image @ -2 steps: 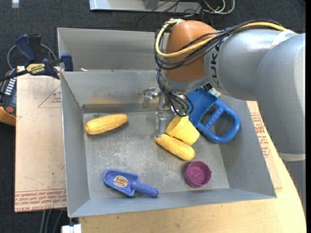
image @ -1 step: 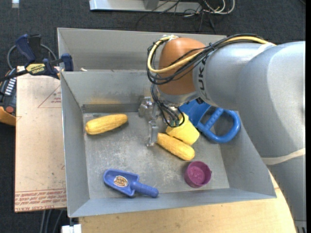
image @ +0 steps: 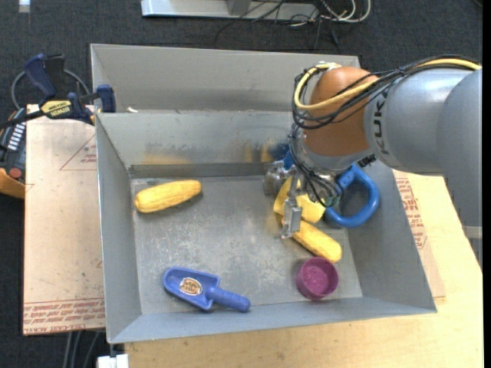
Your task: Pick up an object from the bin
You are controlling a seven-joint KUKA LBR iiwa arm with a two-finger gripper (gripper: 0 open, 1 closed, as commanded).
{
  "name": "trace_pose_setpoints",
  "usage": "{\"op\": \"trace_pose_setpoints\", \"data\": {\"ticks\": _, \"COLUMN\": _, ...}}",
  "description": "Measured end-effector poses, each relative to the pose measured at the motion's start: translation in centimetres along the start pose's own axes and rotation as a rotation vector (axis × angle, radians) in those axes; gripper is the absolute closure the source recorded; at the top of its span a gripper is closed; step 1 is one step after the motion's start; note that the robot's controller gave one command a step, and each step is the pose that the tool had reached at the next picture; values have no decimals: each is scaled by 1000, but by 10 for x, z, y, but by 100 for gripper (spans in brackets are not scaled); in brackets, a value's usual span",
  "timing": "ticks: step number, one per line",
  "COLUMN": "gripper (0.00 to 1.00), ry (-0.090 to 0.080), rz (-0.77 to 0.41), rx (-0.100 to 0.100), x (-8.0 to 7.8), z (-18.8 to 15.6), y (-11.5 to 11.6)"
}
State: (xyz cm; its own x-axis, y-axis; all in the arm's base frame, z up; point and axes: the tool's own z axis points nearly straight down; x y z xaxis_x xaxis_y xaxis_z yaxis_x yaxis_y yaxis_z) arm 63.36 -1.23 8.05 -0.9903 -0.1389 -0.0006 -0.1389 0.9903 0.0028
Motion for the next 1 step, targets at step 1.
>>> {"op": "trace_pose_setpoints", "data": {"ticks": 1, "gripper": 0, "ry": -8, "rz": 252, "rx": -2, "x": 15, "z": -14, "y": 32}}
